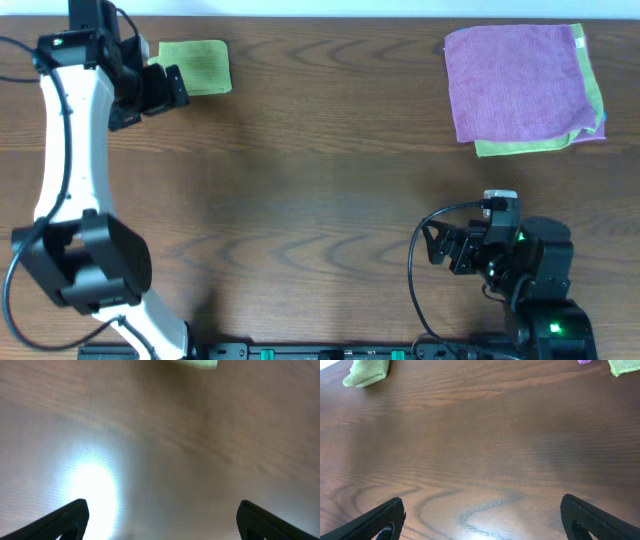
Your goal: Fold the cloth
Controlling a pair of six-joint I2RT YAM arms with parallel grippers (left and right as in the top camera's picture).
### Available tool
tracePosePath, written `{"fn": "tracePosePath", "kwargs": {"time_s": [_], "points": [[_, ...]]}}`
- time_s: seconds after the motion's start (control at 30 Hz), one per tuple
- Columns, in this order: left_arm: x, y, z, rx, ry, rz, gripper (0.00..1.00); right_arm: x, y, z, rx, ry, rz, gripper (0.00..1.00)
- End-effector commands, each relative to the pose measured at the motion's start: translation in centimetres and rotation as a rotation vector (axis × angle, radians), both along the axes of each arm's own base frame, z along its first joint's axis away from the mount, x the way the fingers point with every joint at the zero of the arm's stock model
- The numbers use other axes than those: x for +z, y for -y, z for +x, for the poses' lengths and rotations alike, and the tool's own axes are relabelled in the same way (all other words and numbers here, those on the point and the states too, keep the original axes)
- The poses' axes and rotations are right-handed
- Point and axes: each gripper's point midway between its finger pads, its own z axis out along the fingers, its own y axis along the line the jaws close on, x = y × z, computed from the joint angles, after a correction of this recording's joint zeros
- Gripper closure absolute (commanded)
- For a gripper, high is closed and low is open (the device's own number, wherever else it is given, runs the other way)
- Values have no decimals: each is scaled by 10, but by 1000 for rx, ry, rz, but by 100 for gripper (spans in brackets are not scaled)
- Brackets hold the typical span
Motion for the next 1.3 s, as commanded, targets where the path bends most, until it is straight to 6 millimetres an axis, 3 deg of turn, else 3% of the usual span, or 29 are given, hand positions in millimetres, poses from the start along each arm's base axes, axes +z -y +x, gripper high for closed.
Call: {"fn": "tracePosePath", "kwargs": {"time_s": [0.0,0.2,0.47,1.0,1.27], "points": [[29,-5,-21,-23,22,56,5,0,2,0,-17,-2,11,1],[50,-7,-73,-15,-46,106,5,0,2,0,-17,-2,11,1],[62,-2,-105,-17,-18,116,4,0,2,0,-17,-2,10,1],[32,21,-142,-43,365,95,5,0,2,0,-17,-2,11,1],[-4,25,-168,-75,562,152,5,0,2,0,-17,-2,11,1]]}}
